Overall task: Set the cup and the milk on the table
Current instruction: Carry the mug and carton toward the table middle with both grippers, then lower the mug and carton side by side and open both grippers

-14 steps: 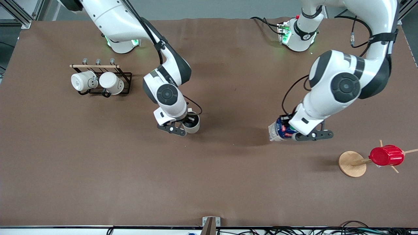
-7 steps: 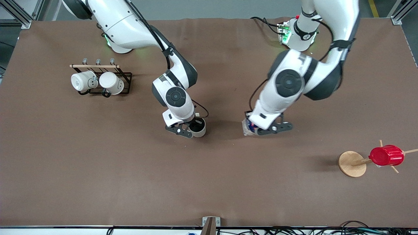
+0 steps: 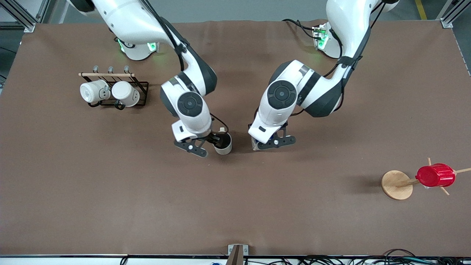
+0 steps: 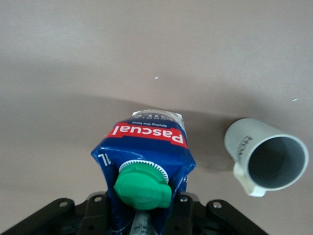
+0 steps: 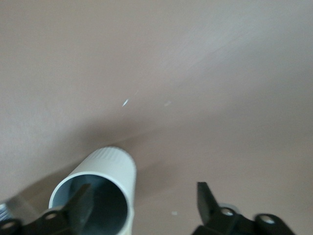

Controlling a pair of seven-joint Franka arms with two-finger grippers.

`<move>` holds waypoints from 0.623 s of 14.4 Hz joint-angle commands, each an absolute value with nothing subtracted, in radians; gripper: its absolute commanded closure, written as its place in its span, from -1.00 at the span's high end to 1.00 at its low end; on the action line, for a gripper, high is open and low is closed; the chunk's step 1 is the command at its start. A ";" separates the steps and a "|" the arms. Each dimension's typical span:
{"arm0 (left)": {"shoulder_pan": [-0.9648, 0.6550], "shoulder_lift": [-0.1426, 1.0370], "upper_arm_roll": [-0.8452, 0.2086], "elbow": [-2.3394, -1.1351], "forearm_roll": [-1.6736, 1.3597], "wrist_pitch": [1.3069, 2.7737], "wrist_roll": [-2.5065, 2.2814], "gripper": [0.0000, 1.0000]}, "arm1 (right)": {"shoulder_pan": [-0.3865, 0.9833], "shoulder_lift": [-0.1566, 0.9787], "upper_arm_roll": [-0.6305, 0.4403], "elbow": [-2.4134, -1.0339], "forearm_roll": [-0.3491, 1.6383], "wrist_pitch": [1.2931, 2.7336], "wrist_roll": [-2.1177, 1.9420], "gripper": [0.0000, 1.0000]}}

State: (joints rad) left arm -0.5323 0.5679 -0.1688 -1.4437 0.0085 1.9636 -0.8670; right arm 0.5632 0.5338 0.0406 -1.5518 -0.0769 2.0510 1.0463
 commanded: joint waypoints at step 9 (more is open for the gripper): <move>-0.620 0.649 -0.155 -1.345 0.032 2.054 -0.945 -1.00 | 0.227 0.177 0.031 -1.597 -0.129 1.847 0.577 0.98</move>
State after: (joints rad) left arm -0.5970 0.6499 -0.1648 -1.3880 0.0085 2.0481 -0.9306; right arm 0.2858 0.2532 0.0126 -1.5552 -0.1228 1.8504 0.6527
